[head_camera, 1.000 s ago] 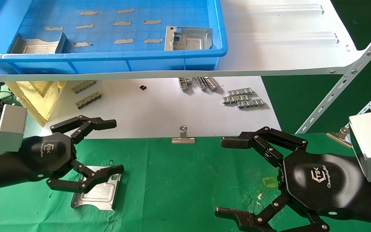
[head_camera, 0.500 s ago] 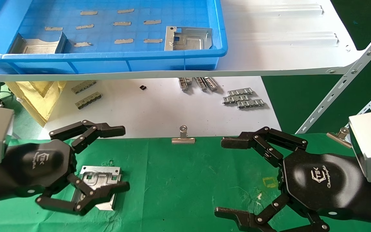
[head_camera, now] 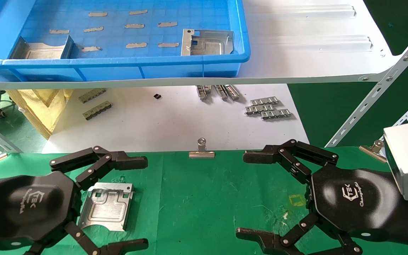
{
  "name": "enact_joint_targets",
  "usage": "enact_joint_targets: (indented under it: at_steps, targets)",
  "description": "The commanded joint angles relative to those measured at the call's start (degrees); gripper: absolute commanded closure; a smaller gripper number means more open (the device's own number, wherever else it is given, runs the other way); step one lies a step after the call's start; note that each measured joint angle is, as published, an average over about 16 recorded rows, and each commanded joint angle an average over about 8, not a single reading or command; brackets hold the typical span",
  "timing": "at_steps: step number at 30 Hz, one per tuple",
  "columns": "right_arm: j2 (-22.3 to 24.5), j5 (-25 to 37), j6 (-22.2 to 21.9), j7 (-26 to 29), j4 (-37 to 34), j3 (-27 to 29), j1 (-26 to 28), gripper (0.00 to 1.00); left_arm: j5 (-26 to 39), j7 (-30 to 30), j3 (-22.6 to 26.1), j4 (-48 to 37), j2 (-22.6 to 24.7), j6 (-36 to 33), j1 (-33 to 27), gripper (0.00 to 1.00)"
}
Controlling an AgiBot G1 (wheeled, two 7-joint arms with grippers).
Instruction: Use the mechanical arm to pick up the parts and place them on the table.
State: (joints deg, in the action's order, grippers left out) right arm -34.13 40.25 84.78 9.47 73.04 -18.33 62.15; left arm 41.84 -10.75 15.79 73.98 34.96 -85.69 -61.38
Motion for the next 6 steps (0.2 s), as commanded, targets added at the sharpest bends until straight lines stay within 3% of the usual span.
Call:
enact_joint_targets:
  at_steps: [1, 6]
  targets:
    - [0.0, 0.0, 0.0, 0.0, 0.0, 0.0, 0.0, 0.00, 0.0, -0.8, -0.8, 1.5, -0.2, 0.1, 0.6, 0.00]
    - [0.0, 0.0, 0.0, 0.0, 0.0, 0.0, 0.0, 0.00, -0.1, -0.6, -0.7, 1.2, -0.2, 0.1, 0.6, 0.00]
